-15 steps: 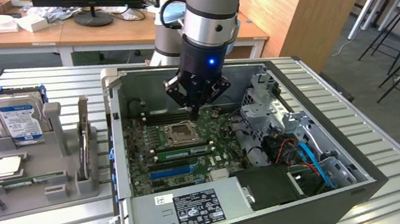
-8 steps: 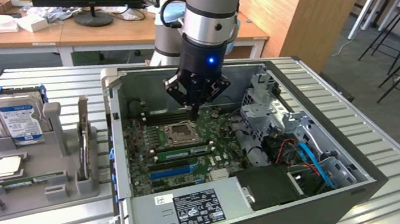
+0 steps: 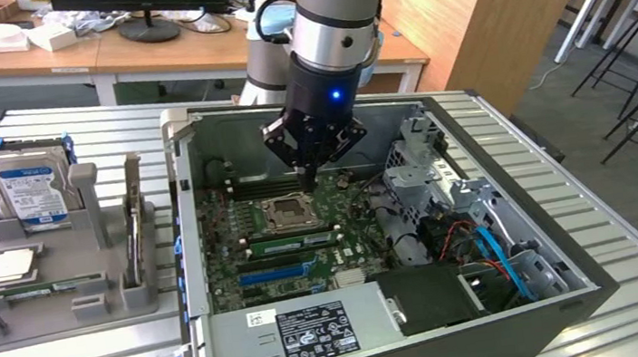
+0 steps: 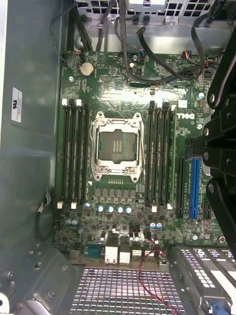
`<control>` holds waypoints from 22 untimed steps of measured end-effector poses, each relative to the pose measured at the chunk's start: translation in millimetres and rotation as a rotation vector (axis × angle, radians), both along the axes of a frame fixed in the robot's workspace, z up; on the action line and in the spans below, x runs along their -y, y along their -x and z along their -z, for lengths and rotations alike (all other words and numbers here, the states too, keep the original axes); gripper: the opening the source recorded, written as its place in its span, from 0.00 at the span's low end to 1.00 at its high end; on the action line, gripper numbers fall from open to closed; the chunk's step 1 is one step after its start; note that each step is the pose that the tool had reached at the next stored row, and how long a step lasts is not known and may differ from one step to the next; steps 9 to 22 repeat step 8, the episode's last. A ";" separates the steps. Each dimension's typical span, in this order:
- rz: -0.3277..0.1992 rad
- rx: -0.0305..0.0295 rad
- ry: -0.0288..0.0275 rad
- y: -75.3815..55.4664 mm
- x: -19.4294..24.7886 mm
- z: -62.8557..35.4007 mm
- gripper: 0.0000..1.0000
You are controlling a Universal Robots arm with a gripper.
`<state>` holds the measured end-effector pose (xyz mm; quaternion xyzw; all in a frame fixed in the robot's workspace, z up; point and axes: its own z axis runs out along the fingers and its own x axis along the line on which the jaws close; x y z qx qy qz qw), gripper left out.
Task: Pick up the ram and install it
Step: 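Press down the ram until it locks into place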
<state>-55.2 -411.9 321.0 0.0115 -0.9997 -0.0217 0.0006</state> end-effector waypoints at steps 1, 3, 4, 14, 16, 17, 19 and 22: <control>0.000 0.0000 -0.0001 0.0 -0.2 0.0 0.10; 0.002 0.0001 -0.0001 0.0 -1.0 0.1 0.10; 0.002 0.0000 0.0000 0.0 -1.1 0.0 0.10; 0.002 0.0000 -0.0001 0.0 -1.2 0.0 0.10; 0.002 0.0000 -0.0001 0.0 -1.2 0.0 0.10; 0.002 0.0000 -0.0001 0.0 -1.2 0.0 0.10; 0.002 0.0000 -0.0001 0.0 -1.2 0.0 0.10; 0.002 0.0000 -0.0001 0.0 -1.2 0.0 0.10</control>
